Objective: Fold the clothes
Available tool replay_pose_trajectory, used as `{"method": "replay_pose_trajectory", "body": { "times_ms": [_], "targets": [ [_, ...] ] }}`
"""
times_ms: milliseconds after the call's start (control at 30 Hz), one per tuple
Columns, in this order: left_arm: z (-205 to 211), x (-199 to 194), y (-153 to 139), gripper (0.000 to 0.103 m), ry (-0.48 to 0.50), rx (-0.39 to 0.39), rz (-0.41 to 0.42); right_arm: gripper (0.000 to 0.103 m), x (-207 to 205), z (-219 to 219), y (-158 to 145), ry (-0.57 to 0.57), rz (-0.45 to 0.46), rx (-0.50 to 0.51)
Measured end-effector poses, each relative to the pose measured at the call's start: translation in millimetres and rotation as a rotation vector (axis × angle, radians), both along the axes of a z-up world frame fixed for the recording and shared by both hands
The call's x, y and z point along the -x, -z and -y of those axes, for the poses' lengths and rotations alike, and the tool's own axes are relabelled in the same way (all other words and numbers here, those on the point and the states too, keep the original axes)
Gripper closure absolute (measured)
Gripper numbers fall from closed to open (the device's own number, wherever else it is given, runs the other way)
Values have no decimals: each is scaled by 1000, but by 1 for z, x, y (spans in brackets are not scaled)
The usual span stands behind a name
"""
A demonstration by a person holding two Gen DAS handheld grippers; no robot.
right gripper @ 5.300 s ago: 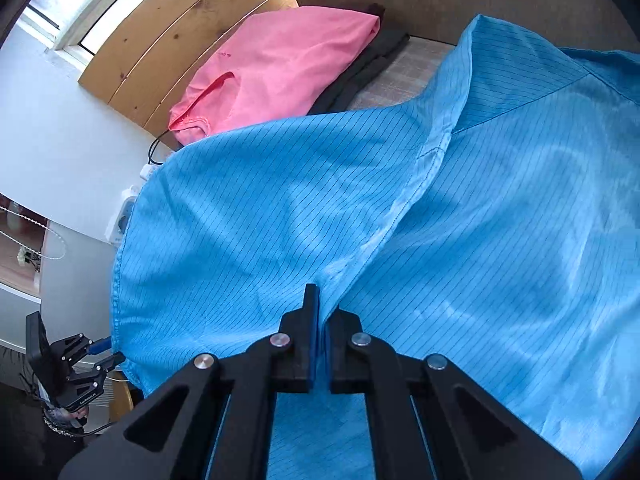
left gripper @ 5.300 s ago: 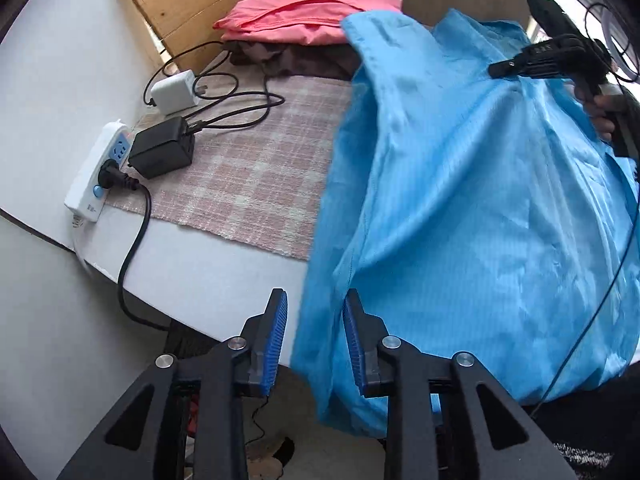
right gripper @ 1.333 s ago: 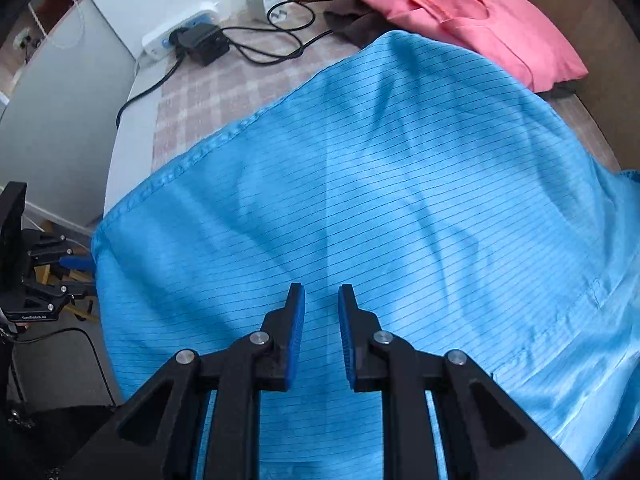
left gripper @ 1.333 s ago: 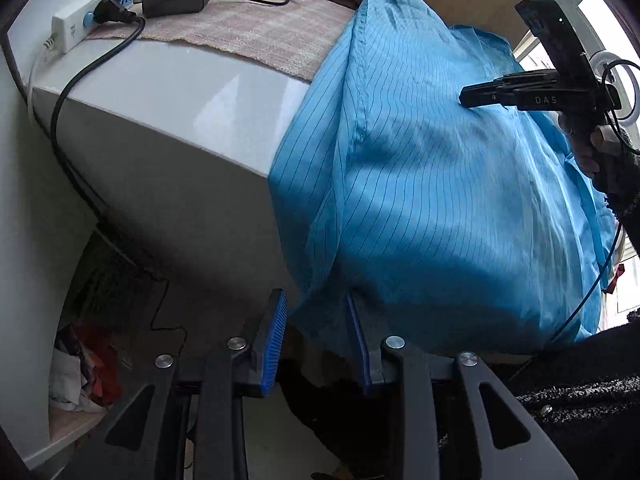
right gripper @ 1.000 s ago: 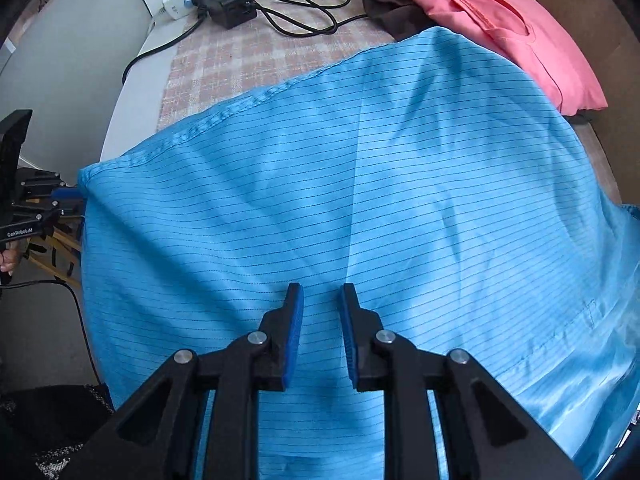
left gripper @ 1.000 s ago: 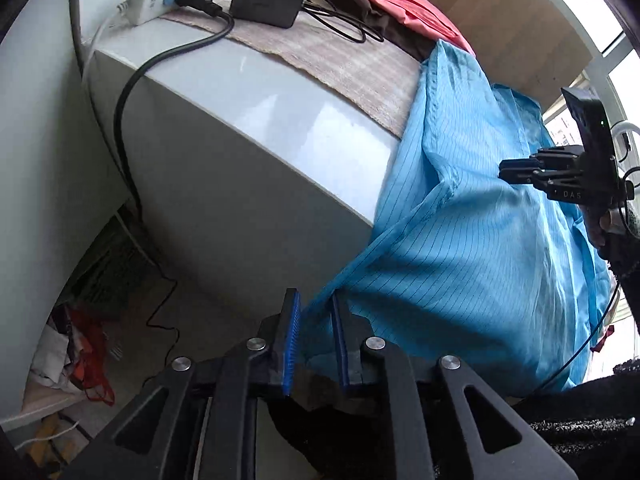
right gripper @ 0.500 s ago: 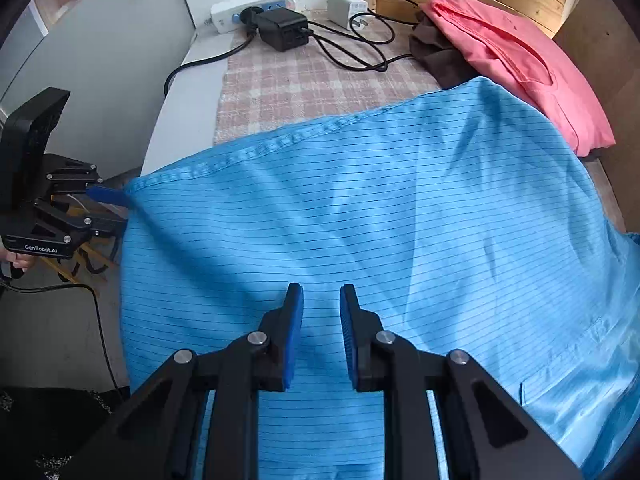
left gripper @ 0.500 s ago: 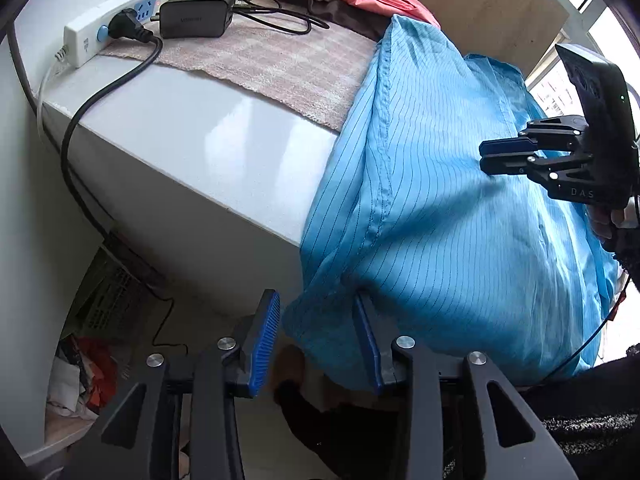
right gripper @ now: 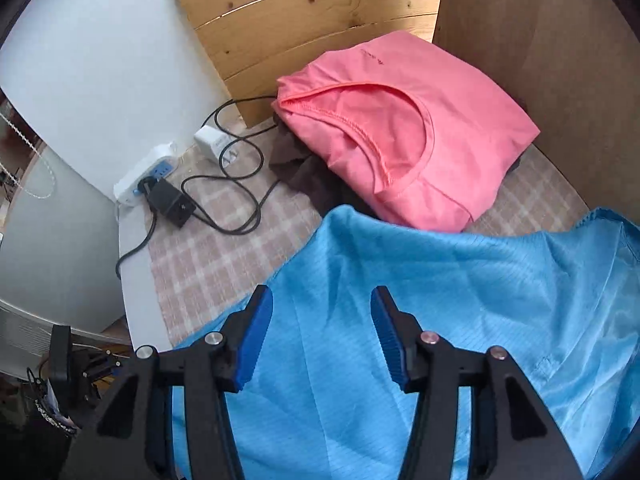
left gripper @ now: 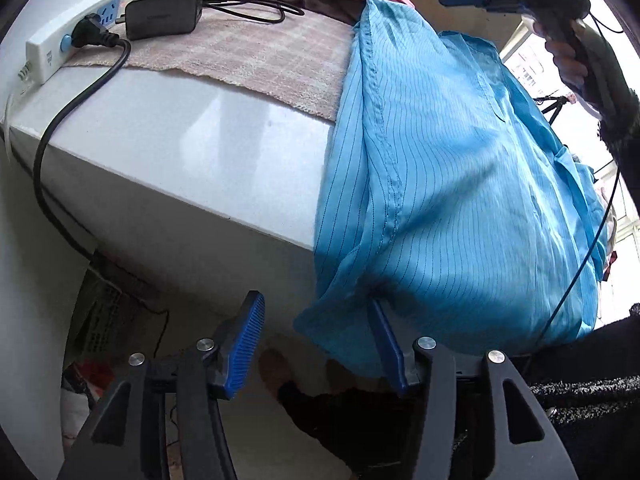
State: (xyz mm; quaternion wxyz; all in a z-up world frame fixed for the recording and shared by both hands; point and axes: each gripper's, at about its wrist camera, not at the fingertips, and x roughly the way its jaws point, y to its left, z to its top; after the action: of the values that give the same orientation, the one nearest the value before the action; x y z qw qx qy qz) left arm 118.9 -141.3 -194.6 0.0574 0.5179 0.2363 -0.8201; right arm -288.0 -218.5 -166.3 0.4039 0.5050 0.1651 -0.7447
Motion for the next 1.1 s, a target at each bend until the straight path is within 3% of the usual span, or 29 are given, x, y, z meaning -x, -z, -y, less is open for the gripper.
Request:
{"method": "replay_pose_trajectory", "body": {
  "times_ms": [67, 233, 333, 433, 567, 667, 700, 733, 767, 867, 1100],
  "targets": [
    [4, -1, -2, 52, 25, -29, -15, 52, 15, 27, -6, -35, -21, -17],
    [13, -9, -7, 51, 85, -70, -29, 52, 7, 86, 18, -394, -263, -308],
    [19, -13, -6, 51, 104, -99, -26, 52, 16, 91, 35, -473, -180, -348],
    [21, -12, -2, 51, 132, -100, -19, 52, 17, 97, 47, -538, -179, -373],
    [21, -8, 8, 51, 150, -116, -2, 52, 14, 103, 74, -630, -199, -507],
    [15, -6, 9, 51, 174, -110, -9, 54, 16, 102, 88, -656, -206, -587],
    [13, -5, 9, 50, 181, -111, -15, 60, 16, 102, 87, -658, -201, -584],
    [11, -4, 9, 50, 184, -111, -20, 87, 16, 101, 84, -658, -179, -573],
    [10, -4, 8, 49, 188, -106, -26, 93, 17, 99, 80, -650, -166, -567],
    [9, -1, 11, 45, 188, -82, -25, 94, 16, 89, 61, -643, -187, -543],
    [8, 10, 26, 45, 217, -143, -68, 95, 23, 59, 14, -597, -197, -495]
  ]
}}
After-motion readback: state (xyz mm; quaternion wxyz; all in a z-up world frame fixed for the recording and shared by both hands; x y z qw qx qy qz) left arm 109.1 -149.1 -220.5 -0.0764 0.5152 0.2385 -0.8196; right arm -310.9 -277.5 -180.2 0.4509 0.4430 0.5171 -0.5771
